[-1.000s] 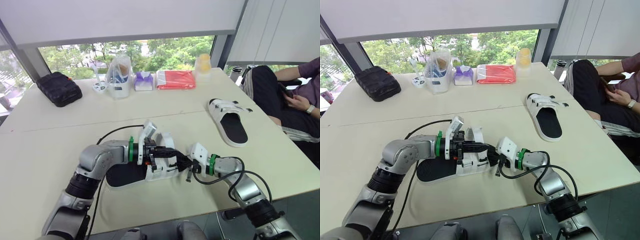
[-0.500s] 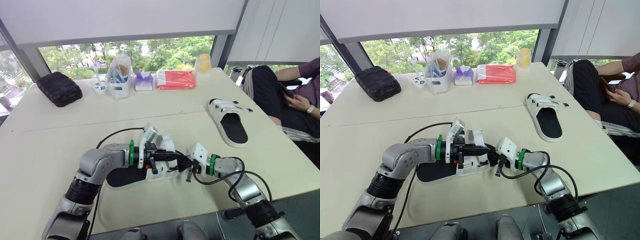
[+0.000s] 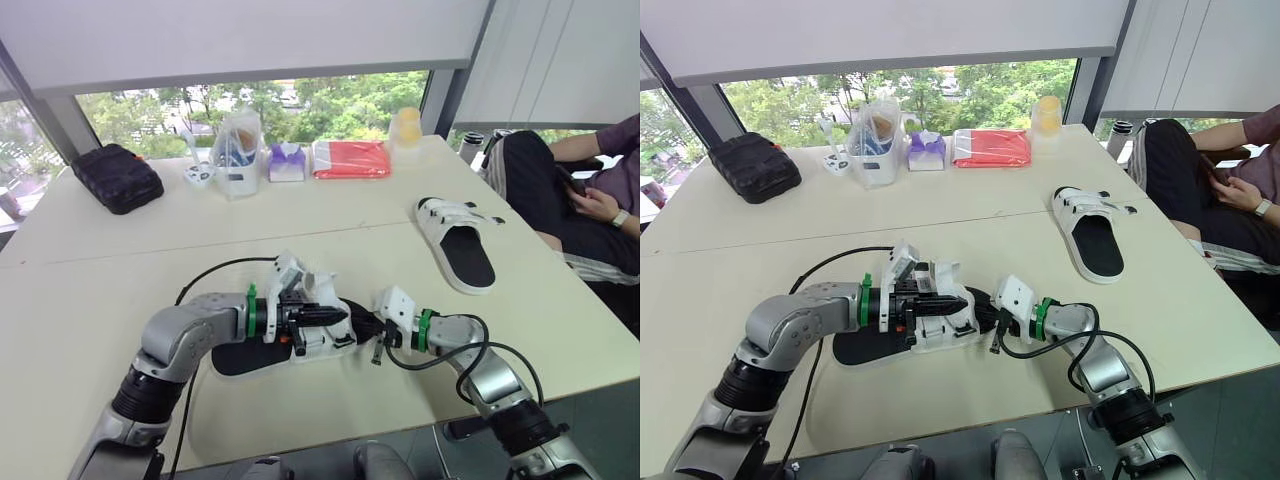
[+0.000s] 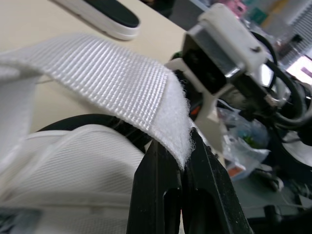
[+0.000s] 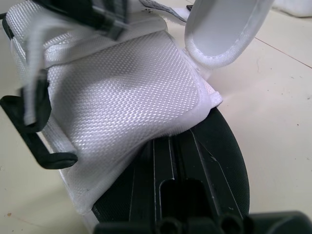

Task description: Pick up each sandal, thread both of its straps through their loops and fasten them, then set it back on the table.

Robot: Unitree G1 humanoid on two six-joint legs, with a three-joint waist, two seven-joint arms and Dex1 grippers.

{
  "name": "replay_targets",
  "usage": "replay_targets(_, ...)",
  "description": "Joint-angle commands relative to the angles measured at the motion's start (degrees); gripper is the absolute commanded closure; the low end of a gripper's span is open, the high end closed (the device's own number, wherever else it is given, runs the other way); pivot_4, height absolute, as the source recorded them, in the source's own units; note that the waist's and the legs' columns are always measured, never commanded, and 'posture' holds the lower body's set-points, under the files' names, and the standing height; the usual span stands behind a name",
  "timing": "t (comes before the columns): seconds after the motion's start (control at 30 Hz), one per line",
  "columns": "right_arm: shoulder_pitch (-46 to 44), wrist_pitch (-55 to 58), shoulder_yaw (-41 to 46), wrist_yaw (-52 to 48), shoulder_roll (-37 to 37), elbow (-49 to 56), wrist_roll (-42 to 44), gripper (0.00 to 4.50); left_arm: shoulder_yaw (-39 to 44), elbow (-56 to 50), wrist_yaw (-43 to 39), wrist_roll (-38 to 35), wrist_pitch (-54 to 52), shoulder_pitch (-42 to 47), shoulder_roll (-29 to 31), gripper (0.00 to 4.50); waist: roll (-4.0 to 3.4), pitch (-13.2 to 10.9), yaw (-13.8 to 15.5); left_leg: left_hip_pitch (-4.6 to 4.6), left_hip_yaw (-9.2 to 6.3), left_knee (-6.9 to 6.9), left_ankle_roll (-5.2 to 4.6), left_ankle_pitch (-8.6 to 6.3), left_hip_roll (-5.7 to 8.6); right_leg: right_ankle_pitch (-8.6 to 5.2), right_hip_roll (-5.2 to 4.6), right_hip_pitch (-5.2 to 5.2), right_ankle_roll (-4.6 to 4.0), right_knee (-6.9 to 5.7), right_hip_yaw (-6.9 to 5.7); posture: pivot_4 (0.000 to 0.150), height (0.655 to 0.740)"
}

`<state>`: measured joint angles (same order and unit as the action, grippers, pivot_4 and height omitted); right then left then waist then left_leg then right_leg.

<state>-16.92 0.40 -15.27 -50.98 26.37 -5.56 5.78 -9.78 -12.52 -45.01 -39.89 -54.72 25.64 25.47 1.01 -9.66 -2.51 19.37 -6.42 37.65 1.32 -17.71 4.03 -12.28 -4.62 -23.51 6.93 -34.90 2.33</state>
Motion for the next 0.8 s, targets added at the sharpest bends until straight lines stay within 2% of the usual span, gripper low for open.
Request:
replay_targets(0.03,1.18,1.07,-1.56,0.25,-0.33,-2.53,-2.13,4.50,-0.06,-0.21,3.40,2.15,-0.26,-0.72,-0.89,4.47,0.01,-0.01,0.04,0.00,0.00,-0.04,0.00,0.00,0.00,0.00,0.00,0.00,0.00,0.02,0.00,0.150,0.7400)
replay_targets(0.3,1.14,0.73,-1.73,0.32,-0.52,-2.70,-2.39,4.50,-0.63,-1.83,3.07,1.82,-1.53,-0.89,-0.61,4.47,0.01,0.00,-0.01,-0.03,-0.02,-0.28,0.06,0.04,0.00,0.02,0.00,0.01,0.00,0.28,-0.01,0.150,0.7400)
replay_targets(0.5,1.36,0.72,-1.61,0.39,-0.45,-2.67,-2.34,4.50,-3.22,-4.23,0.32,3.79,1.79,-0.94,0.65,4.47,0.01,0.00,-0.01,-0.03,-0.03,-0.46,0.09,0.06,-0.02,0.06,0.03,0.00,-0.01,0.45,-0.02,0.150,0.7400)
replay_targets(0.8,1.41,1.01,-1.50,0.48,-0.54,-2.53,-2.23,4.50,-9.43,-5.48,-3.72,12.51,10.61,3.18,4.81,4.47,0.01,0.00,0.00,0.00,-0.02,-0.51,0.10,0.06,-0.03,0.05,0.03,0.01,-0.05,0.57,-0.03,0.150,0.7400)
